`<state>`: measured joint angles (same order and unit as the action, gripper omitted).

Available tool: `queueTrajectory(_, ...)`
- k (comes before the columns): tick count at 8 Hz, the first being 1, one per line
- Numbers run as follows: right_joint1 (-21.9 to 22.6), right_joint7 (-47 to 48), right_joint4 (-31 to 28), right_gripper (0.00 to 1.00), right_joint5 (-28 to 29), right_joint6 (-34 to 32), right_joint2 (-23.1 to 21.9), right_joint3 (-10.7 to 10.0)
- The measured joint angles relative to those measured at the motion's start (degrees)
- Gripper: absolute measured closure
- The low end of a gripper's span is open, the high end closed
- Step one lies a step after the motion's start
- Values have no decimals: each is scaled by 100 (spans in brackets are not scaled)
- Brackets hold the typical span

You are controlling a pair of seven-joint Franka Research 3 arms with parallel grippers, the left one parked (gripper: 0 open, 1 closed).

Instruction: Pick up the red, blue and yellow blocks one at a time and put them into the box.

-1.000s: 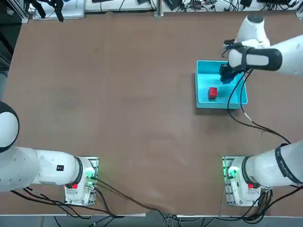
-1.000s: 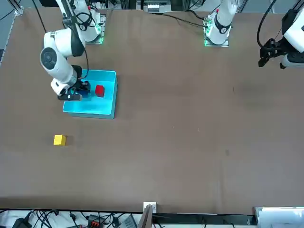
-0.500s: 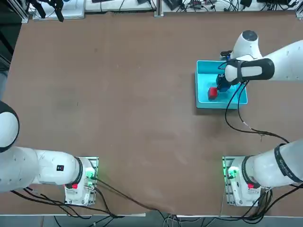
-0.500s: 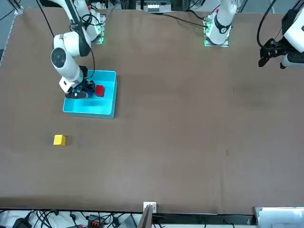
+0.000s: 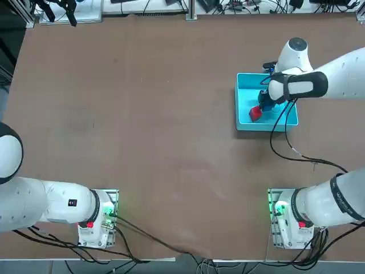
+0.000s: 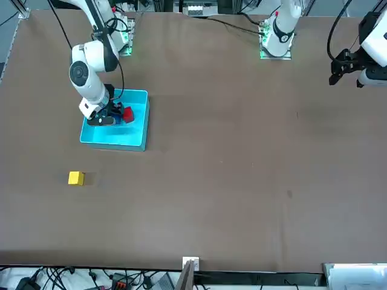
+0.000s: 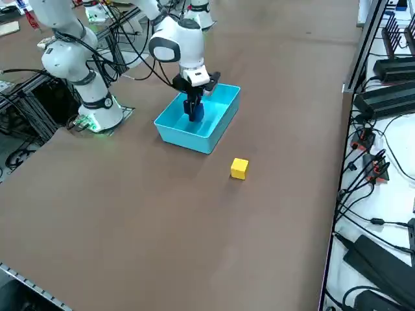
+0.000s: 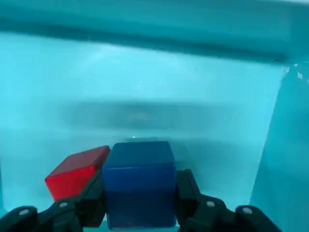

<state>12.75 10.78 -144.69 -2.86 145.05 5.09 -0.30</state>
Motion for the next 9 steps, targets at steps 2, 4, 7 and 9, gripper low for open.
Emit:
queueTrajectory(2, 38, 0, 6, 30, 0, 8, 6, 0)
queueTrajectory(4, 88, 0, 30, 28, 0, 11, 30, 1)
queueTrajectory(7, 147, 1, 122, 0, 0, 17, 77, 8)
queueTrajectory(9, 148, -2, 308, 0, 0, 12, 57, 2)
